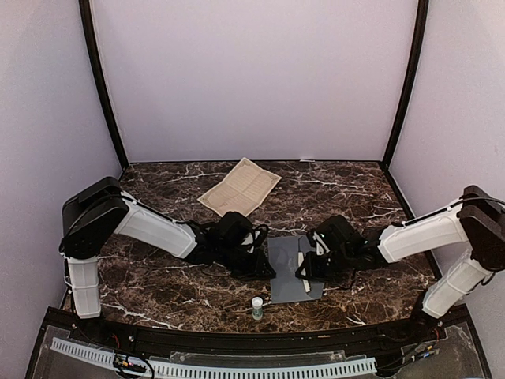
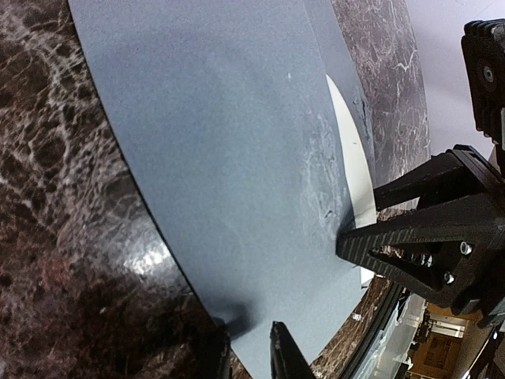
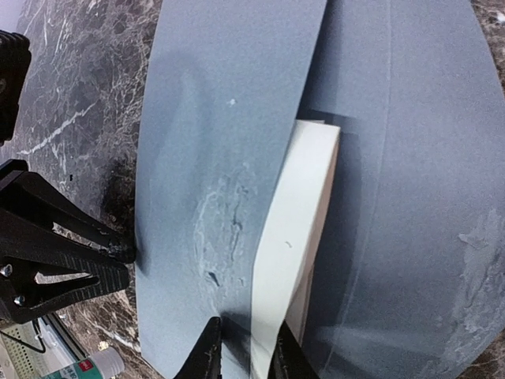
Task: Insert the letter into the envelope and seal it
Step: Place the letter in the envelope.
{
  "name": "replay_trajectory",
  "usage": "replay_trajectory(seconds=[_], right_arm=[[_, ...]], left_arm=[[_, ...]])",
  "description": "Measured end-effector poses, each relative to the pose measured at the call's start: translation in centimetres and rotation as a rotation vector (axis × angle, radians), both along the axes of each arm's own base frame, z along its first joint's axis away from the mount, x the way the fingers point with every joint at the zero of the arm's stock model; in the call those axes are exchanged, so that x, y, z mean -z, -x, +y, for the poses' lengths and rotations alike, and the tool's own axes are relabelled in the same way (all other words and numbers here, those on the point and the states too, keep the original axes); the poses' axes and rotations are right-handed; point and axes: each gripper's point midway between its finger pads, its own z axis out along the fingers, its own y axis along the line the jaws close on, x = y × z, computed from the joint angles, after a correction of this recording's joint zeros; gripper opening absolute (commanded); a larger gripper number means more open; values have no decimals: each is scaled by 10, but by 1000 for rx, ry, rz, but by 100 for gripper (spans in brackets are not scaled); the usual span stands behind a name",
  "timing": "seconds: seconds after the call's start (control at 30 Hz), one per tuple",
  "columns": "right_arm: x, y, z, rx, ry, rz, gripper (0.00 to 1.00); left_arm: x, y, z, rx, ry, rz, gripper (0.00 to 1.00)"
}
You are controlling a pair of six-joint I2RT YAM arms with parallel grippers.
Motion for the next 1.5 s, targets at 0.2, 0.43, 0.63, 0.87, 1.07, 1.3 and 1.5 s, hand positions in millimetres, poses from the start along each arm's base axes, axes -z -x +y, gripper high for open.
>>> replay_trajectory(seconds=[0.2,0.43,0.63,0.87,1.07,1.3,1.5], right_arm=[[0,1,8,-11,2,2,22],[-5,2,4,2,30,-10,36],[-26,1,-10,36,52,-53,44],[-39,-2,-19,73,56,-97,41],[-19,0,-28,85,113,-69,29],[1,3,-30,77,162,-36,20],[2,0,-26,74,152,-44,12]], left_arm=[[0,0,-1,1,-2,1,17],[0,1,-3,9,-20,-13,17],[1,0,-3,12,-26,-28,17],[1,1,-3,16,-29,-31,17],[0,1,-3,16,-29,-31,17],[1,1,-3,16,-29,-31,17],[1,1,-3,16,-30,-30,16]])
